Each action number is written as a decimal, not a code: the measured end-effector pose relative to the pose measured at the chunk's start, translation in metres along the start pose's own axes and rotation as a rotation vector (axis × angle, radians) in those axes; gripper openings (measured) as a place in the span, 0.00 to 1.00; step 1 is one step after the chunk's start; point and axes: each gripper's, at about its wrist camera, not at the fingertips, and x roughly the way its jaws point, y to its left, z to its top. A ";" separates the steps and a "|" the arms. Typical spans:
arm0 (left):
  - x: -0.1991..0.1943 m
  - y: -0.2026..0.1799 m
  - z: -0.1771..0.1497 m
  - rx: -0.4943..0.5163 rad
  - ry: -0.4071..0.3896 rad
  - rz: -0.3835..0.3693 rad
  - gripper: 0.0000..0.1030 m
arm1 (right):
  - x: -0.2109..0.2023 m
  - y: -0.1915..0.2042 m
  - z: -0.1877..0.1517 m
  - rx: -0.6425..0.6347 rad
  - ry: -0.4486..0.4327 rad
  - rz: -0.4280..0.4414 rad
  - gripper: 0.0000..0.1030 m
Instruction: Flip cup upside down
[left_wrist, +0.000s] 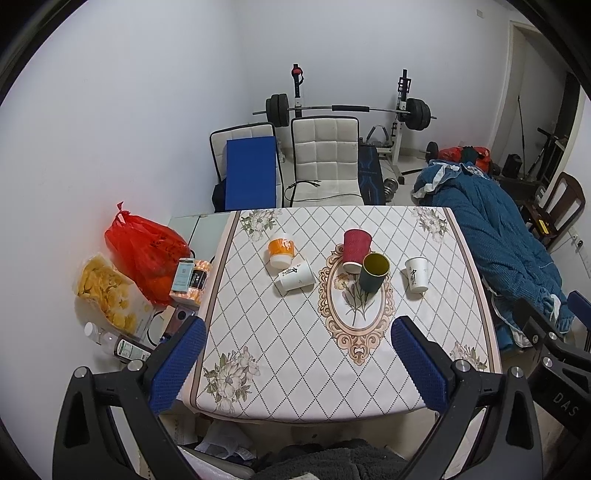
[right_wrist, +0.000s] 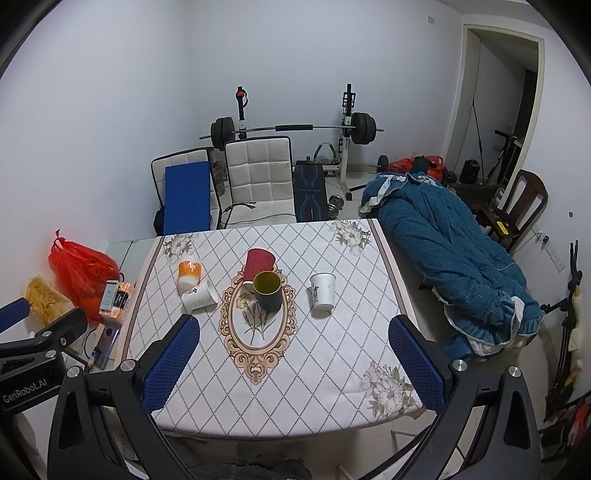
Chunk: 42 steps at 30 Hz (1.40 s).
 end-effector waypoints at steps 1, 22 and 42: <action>0.000 -0.001 0.000 0.000 -0.001 0.001 1.00 | 0.000 0.000 0.000 0.001 0.000 0.001 1.00; 0.012 0.000 0.000 0.010 0.004 -0.007 1.00 | 0.016 0.009 0.009 0.037 0.033 0.008 1.00; 0.142 -0.012 -0.033 0.115 0.209 0.005 1.00 | 0.165 -0.005 -0.070 0.100 0.338 -0.122 1.00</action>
